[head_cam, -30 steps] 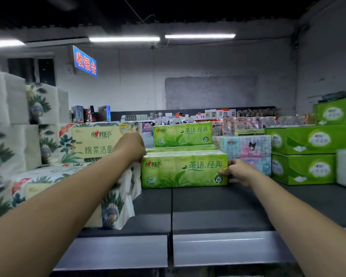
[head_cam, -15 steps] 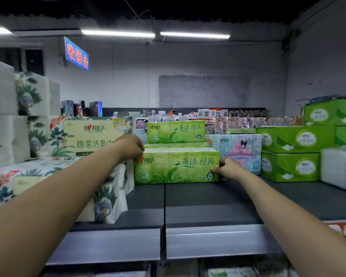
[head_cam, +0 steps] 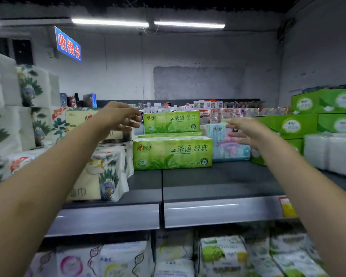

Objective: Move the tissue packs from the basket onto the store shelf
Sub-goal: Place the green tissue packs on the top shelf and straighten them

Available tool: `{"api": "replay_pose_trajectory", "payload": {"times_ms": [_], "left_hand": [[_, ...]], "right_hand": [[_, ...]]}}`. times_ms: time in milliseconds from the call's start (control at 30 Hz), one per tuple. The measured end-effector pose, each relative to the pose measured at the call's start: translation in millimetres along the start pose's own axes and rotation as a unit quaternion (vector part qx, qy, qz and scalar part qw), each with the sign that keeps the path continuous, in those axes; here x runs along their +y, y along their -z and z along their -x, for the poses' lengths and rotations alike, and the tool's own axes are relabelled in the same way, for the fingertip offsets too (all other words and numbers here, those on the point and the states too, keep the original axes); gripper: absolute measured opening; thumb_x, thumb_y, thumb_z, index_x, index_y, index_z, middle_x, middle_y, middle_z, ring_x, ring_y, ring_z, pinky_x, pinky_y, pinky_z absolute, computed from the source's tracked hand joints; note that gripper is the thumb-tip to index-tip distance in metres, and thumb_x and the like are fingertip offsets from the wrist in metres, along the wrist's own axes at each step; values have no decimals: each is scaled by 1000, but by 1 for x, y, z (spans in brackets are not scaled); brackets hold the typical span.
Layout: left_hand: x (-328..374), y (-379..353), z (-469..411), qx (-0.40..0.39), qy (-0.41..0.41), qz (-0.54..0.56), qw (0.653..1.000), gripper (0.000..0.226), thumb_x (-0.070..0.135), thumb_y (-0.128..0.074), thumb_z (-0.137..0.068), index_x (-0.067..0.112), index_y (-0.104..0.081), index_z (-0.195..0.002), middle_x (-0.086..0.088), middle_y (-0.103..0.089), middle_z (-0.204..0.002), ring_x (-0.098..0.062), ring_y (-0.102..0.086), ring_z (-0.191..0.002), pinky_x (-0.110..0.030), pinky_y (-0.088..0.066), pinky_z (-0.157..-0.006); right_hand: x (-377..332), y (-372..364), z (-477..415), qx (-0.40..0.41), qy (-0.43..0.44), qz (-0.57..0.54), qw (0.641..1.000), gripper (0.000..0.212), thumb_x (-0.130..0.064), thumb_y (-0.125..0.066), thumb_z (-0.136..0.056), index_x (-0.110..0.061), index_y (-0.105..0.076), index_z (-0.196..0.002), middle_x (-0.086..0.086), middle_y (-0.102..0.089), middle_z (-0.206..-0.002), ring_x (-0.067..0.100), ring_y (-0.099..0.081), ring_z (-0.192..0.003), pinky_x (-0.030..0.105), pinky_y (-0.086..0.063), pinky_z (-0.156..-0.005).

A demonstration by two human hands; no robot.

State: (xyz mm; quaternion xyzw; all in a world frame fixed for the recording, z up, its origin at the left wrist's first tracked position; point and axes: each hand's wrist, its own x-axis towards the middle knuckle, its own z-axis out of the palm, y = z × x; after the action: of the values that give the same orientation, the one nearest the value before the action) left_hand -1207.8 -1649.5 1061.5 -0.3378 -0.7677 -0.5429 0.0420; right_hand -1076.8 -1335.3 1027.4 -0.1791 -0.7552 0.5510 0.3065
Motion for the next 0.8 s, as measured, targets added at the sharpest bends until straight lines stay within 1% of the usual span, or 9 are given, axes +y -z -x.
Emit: {"api": "replay_pose_trajectory", "payload": {"times_ms": [67,167,267,333,400,500,633,700,800], "left_hand": [[10,-1,20,-3,-21,-8,1000,27,26,-52,-96,4,-65,-105,-9,-71,-99,-18,-69,-83,-36,-51,-88],[16,-13,63,39,-56,-1,998,25,28,-54,-95,10,-67,-105,-4,-72,-97,-15,-69,-88,-34,-50,-88],[8,-31,107,92,-87,68,990,17,25,-56,-94,14,-69,-96,-2,-73,-92,-12,-70,-82,-34,-51,-88],[2,-42,131,121,-90,117,982,13,23,-56,-94,19,-68,-91,-1,-73,-91,-9,-70,-80,-32,-51,-87],[-7,-51,152,147,-83,143,975,13,21,-55,-95,22,-67,-88,2,-72,-89,-8,-70,-81,-31,-51,-85],[-19,-64,179,175,-58,162,969,15,16,-54,-95,23,-65,-88,3,-72,-85,-11,-68,-81,-29,-51,-82],[-41,-74,212,183,-3,172,968,12,16,-53,-95,25,-61,-96,3,-73,-84,-11,-69,-85,-28,-52,-83],[-53,-74,227,187,18,168,968,11,18,-54,-95,25,-61,-98,5,-75,-84,-12,-70,-88,-30,-51,-83],[-64,-69,248,200,50,165,964,11,16,-54,-95,24,-62,-97,2,-73,-88,-16,-70,-90,-30,-51,-84]], "right_hand": [[-8,6,25,3,36,-10,999,28,-30,-51,-94,-18,-53,-119,0,-59,-127,20,-57,-108,38,-44,-87],[-8,11,68,27,82,-35,996,11,-31,-54,-94,-23,-59,-98,-2,-65,-114,17,-62,-102,35,-48,-82],[2,10,112,43,116,-69,990,10,-31,-54,-94,-25,-62,-94,-6,-69,-103,11,-65,-94,30,-49,-80],[12,7,137,47,126,-90,987,10,-29,-53,-94,-25,-62,-92,-6,-70,-99,10,-66,-90,27,-49,-76],[23,3,158,50,126,-106,985,11,-26,-52,-95,-26,-62,-90,-7,-70,-95,10,-67,-90,28,-49,-79],[39,0,182,56,113,-112,986,14,-23,-50,-96,-26,-61,-89,-7,-68,-97,14,-66,-96,33,-48,-87],[63,-1,207,55,97,-104,988,15,-23,-49,-97,-26,-63,-95,-8,-70,-101,10,-66,-97,28,-47,-83],[73,-3,218,56,87,-103,989,16,-24,-49,-97,-26,-64,-96,-8,-71,-100,9,-66,-96,30,-47,-87],[80,-9,235,56,64,-110,990,16,-24,-48,-97,-26,-64,-94,-7,-70,-101,11,-66,-97,32,-47,-89]]}}
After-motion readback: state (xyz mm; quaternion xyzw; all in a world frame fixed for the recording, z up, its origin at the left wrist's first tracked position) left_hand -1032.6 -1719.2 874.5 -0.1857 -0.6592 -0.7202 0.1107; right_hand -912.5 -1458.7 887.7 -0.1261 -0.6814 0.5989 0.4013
